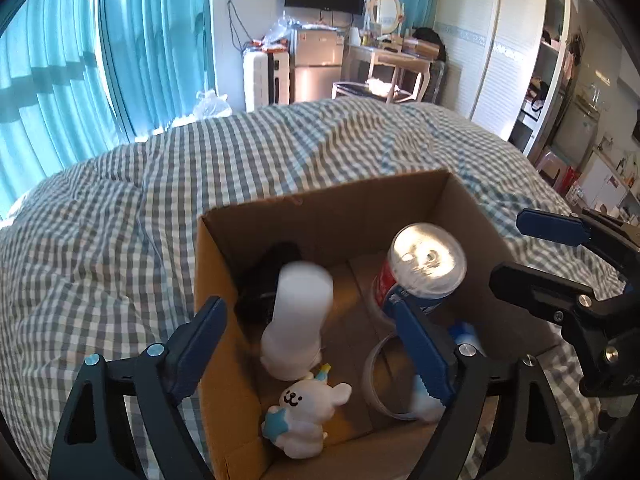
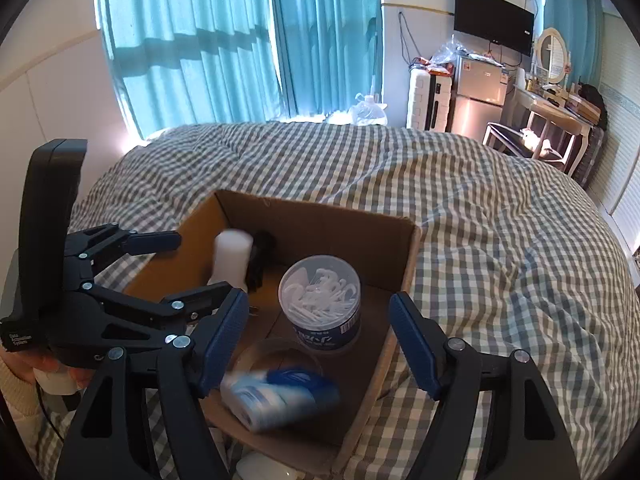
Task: Organize objects
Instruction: 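Lower the bottle and tissue pack into the box and open both tools, then grasp the white-and-purple tube with the left tool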
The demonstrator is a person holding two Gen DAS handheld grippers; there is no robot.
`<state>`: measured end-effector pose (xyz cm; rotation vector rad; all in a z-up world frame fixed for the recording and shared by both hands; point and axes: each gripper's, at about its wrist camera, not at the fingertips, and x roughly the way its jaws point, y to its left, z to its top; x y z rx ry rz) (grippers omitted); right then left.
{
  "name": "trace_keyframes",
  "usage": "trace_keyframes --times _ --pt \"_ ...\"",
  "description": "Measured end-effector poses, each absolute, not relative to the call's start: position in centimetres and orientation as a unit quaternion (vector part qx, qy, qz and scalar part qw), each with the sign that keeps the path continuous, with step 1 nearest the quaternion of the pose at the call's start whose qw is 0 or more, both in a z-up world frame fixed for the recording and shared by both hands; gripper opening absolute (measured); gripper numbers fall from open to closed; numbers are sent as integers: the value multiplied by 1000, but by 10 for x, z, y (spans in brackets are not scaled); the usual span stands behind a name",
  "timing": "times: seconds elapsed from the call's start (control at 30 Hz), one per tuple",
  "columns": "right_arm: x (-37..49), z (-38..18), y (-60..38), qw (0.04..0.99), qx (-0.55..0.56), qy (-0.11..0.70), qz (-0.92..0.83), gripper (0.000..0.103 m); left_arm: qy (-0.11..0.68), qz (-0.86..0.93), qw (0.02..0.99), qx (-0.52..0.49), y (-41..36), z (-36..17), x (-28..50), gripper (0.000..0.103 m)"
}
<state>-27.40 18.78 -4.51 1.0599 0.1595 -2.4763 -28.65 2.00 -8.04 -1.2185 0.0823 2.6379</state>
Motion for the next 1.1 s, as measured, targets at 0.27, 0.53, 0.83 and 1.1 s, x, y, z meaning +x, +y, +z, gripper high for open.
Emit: trace_keyframes --times 0.27,0.53,0.83,1.1 --pt "-238 -1 204 224 345 61 -909 73 19 917 93 -387 16 -37 -254 91" --pt "-185 46 224 226 300 72 -924 73 0 930 43 -366 13 8 -204 91" --pt "-121 79 233 243 264 72 -930 73 -17 943 7 -333 18 36 -142 93" --pt "-90 58 243 252 272 60 -927 73 -48 936 -24 -348 19 12 -114 93"
